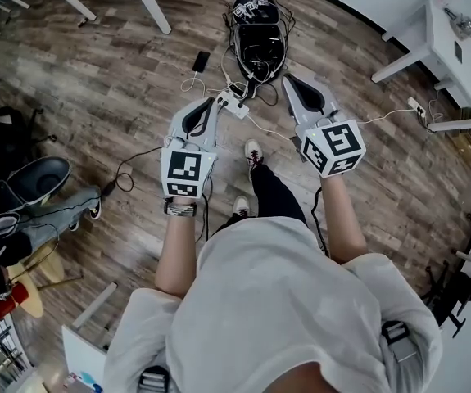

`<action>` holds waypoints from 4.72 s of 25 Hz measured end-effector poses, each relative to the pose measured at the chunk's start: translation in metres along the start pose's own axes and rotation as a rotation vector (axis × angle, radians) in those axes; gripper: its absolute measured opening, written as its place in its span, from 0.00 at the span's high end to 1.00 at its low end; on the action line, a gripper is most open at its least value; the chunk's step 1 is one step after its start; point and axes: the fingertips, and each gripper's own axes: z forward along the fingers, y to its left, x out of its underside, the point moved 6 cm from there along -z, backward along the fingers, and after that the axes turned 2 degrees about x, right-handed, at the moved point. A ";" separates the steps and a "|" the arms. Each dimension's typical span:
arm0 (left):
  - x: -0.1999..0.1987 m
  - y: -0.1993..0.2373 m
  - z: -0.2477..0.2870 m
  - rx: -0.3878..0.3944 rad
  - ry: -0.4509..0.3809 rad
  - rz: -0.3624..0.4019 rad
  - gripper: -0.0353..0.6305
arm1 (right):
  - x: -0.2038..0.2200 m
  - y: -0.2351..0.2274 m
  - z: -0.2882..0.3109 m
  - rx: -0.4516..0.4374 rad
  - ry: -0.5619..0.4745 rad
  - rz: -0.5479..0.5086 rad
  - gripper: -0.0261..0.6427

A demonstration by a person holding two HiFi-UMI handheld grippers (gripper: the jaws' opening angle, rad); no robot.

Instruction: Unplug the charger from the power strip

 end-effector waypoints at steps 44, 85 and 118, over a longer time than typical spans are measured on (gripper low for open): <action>0.342 0.076 0.247 0.000 0.196 -0.178 0.94 | 0.357 -0.121 0.221 -0.098 0.237 0.013 0.96; 0.761 0.047 0.410 0.148 0.301 -0.173 0.86 | 0.828 -0.151 0.346 -0.100 0.392 0.084 0.96; 0.836 0.022 0.451 0.233 0.306 -0.120 0.67 | 0.966 -0.140 0.346 -0.042 0.535 0.106 0.96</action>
